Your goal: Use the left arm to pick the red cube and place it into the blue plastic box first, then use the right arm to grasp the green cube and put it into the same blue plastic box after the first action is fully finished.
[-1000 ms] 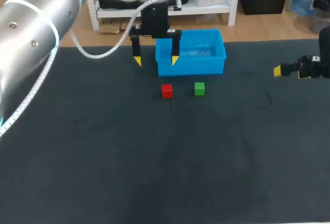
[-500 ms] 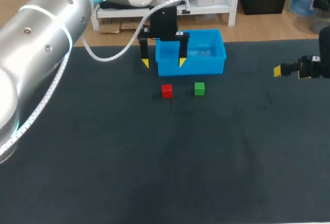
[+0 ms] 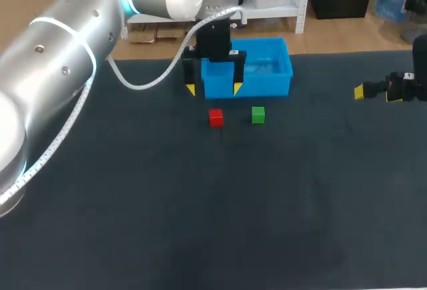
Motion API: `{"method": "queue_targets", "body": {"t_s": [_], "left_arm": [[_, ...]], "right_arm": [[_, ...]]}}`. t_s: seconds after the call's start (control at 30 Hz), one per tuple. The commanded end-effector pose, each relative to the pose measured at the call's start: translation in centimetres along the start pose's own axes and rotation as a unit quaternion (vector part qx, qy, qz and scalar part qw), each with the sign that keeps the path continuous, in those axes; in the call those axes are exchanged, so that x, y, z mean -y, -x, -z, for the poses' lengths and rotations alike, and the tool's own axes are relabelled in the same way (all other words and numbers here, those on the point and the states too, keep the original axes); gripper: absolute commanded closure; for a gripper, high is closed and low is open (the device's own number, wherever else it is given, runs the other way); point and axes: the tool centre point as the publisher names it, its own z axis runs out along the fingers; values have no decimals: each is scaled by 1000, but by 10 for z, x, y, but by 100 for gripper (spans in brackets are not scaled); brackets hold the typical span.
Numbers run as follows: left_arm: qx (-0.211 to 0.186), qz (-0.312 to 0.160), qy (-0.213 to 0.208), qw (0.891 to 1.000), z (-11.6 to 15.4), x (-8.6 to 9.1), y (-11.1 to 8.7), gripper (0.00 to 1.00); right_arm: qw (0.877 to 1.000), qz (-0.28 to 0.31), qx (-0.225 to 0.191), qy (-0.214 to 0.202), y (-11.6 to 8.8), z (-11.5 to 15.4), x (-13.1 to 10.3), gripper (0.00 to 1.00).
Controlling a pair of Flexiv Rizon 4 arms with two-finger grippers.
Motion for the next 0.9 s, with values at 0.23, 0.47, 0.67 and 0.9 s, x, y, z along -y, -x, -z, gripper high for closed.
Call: {"method": "queue_targets", "body": {"t_s": [0.23, 0.47, 0.67, 0.9], "left_arm": [[-2, 0, 0, 1000, -25, -7, -5, 0], [-4, 4, 0, 1000, -37, -7, -5, 0], [-4, 7, -2, 1000, -44, -2, -3, 0], [-7, 12, 0, 1000, -50, 4, -1, 0]], "right_arm": [[1000, 0, -1, 0, 0, 0, 0, 0], [1000, 0, -1, 0, 0, 0, 0, 0], [1000, 0, -1, 0, 0, 0, 0, 0], [1000, 0, -1, 0, 0, 0, 0, 0]]}}
